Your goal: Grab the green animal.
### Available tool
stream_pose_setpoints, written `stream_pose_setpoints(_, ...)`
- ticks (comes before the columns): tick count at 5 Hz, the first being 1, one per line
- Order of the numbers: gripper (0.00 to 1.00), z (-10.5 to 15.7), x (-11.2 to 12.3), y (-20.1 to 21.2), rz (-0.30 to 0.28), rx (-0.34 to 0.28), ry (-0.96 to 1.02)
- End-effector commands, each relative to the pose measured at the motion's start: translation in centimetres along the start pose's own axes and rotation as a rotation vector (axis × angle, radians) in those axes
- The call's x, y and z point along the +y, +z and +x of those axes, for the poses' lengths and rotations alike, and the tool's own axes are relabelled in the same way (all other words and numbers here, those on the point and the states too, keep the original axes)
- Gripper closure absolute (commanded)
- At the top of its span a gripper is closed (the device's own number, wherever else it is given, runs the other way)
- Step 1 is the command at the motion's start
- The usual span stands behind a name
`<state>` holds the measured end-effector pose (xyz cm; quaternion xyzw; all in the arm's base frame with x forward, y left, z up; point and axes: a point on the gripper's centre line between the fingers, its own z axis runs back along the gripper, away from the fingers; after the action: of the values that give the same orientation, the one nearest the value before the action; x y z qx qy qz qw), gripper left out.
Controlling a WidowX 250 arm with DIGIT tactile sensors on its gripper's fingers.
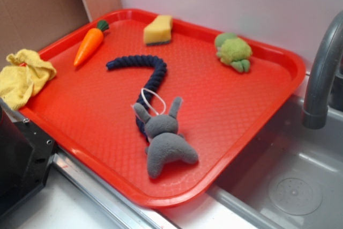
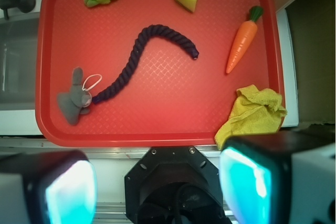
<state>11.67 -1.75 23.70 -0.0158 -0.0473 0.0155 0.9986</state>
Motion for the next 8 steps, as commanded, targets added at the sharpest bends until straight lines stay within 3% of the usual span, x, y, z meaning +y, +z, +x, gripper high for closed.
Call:
stream_pose_setpoints(1, 0.0, 0.0, 0.0, 0.0, 0.0, 0.0, 0.0)
stream_pose_setpoints(2, 0.0, 2.6, 3.6, -2.4, 0.121, -0.01, 0.205)
stream_pose_setpoints(3, 0.0, 6.4, 5.4, -2.7, 0.13, -0.202, 0.35)
stream_pose_setpoints(4, 0.0, 10.4, 4.3, -6.2, 0.005, -0.314, 0.379)
stream_pose_setpoints(8, 0.0, 10.4, 4.3, -6.2, 0.005, -0.314, 0.379)
